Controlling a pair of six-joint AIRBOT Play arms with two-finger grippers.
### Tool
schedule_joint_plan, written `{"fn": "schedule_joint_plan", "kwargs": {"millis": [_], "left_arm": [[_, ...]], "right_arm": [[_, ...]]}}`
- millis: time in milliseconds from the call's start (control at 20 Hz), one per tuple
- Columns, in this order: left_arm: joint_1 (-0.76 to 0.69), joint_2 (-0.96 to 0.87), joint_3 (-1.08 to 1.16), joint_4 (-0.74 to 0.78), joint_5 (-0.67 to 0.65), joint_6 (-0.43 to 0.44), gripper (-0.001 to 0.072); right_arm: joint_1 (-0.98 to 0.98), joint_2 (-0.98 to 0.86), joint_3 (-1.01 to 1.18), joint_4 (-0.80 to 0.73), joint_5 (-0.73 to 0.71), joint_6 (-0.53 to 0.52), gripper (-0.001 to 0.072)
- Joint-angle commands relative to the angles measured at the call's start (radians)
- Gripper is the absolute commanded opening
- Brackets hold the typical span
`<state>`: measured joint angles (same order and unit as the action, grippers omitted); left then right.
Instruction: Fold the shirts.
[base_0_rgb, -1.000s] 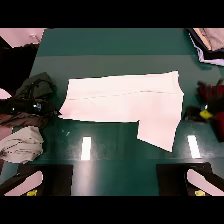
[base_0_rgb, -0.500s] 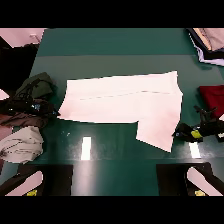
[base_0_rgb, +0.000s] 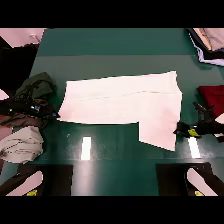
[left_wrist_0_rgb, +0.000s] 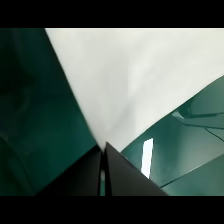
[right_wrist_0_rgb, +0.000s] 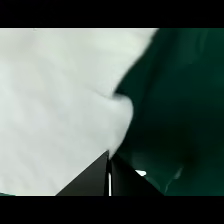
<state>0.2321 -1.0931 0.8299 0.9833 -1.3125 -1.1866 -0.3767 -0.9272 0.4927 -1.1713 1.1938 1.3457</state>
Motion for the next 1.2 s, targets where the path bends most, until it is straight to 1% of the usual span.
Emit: {"fn": "schedule_joint_plan", "kwargs": {"millis": [0,100,150,250,400,550,650,700,850,950,1050,1150], "left_arm": [[0.0,0.043,-0.002,0.072,-0.049,-0.04,0.0019],[0.0,0.095,-0.023,0.087,-0.085,-0.041,0.002],[0.0,0.118,-0.043,0.086,-0.099,-0.045,0.002],[0.0,0.15,-0.094,0.087,-0.129,-0.045,0.0021],[0.0,0.166,-0.158,0.062,-0.108,-0.044,0.0021],[0.0,0.166,-0.133,-0.007,-0.024,-0.045,0.0022],[0.0,0.166,-0.106,-0.079,0.061,-0.045,0.0022],[0.0,0.166,-0.09,-0.111,0.094,-0.044,0.0022],[0.0,0.166,-0.045,-0.135,0.192,-0.045,0.0022],[0.0,0.165,-0.036,-0.143,0.294,-0.048,0.0022],[0.0,0.156,-0.036,-0.183,0.402,-0.045,0.0022],[0.0,0.137,-0.036,-0.221,0.482,-0.043,0.0022]], "right_arm": [[0.005,0.147,0.001,-0.11,0.19,0.022,0.0017],[0.005,0.249,0.001,-0.167,0.303,0.059,0.0017],[0.005,0.295,0.001,-0.167,0.346,0.072,0.0017],[0.005,0.377,0.001,-0.164,0.373,0.106,0.0017],[0.005,0.474,0.016,-0.151,0.349,0.113,0.0017],[0.005,0.498,0.094,-0.082,0.237,0.112,0.0017],[0.005,0.436,0.173,-0.045,0.156,0.111,0.0017],[0.005,0.385,0.213,-0.032,0.14,0.098,0.0017],[0.007,0.198,0.334,0.016,0.087,0.058,0.0017],[0.007,0.081,0.406,0.026,0.048,0.056,0.0017],[0.008,-0.022,0.469,0.03,0.015,0.04,0.0017],[0.008,-0.115,0.526,0.03,-0.009,0.038,0.0017]]}}
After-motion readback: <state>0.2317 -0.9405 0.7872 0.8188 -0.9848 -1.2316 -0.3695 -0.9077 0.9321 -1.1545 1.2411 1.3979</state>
